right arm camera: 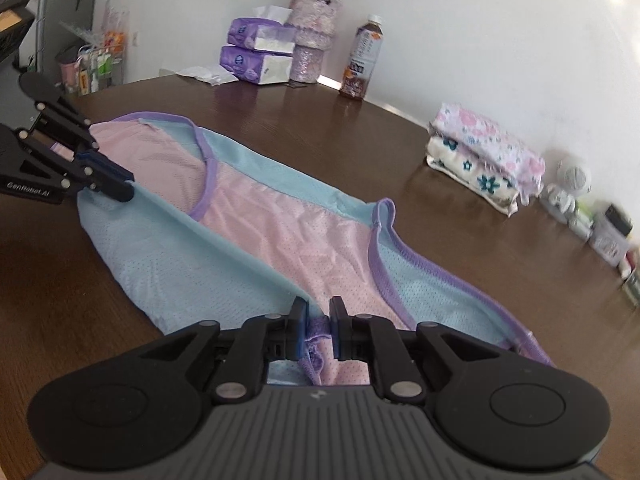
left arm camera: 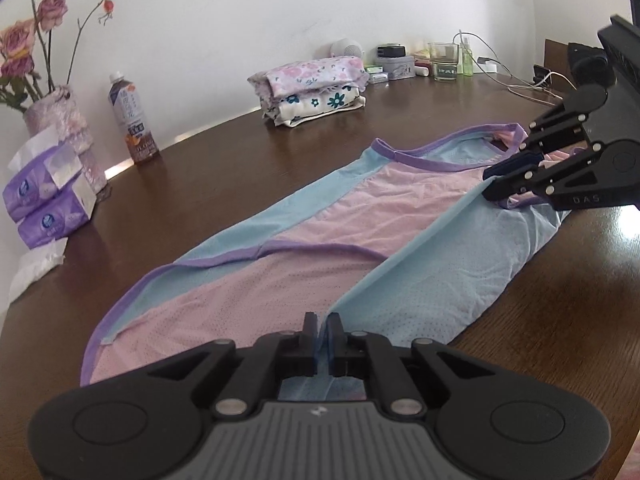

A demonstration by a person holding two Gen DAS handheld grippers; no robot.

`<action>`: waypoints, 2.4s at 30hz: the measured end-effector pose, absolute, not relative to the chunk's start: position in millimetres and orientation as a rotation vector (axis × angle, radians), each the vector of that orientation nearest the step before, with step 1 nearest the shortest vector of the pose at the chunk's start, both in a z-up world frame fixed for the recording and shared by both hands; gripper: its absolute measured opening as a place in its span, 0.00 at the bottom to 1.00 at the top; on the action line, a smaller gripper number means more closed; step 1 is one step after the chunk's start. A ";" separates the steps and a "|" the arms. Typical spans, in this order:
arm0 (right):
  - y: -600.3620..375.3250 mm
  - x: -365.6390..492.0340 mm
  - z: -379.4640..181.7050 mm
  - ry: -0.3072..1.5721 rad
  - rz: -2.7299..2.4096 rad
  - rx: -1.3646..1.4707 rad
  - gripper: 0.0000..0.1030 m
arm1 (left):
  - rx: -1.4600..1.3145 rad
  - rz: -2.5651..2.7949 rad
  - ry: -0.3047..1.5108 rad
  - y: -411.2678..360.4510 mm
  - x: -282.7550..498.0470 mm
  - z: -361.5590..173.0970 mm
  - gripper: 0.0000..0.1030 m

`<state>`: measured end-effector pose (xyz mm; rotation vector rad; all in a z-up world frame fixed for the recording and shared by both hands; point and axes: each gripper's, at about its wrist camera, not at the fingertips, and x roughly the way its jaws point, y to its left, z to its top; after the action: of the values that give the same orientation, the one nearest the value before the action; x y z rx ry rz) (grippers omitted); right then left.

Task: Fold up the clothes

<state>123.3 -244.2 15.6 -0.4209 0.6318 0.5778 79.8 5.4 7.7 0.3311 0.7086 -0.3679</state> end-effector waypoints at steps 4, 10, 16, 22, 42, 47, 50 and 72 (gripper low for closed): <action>-263.1 128.7 19.9 0.648 0.497 -0.290 0.54 | 0.258 -0.323 0.697 22.6 78.3 14.8 0.24; -304.5 120.7 32.4 0.649 0.442 -0.074 0.56 | 0.095 -0.222 0.674 64.1 64.9 28.4 0.28; -294.8 119.0 27.8 0.665 0.480 -0.062 0.56 | 0.041 -0.234 0.692 71.4 56.4 24.9 0.28; -288.5 117.9 27.4 0.676 0.485 -0.028 0.56 | 0.039 -0.233 0.707 72.3 52.4 20.6 0.28; -282.2 73.0 8.5 0.705 0.507 -0.094 0.39 | 0.002 -0.208 0.846 139.3 36.0 20.1 0.02; -281.7 69.6 10.4 0.703 0.498 -0.108 0.39 | 0.045 -0.131 0.826 150.7 43.5 30.3 0.08; -284.7 66.0 17.4 0.666 0.487 -0.058 0.39 | -0.002 -0.155 0.770 151.5 39.4 39.2 0.08; -226.0 70.9 4.5 0.666 0.564 -0.094 0.38 | -0.001 -0.418 0.752 54.3 48.6 6.2 0.18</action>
<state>70.9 -226.0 4.5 -0.0944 0.6657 0.5637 48.6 54.3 6.2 -0.0013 0.7515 -0.4175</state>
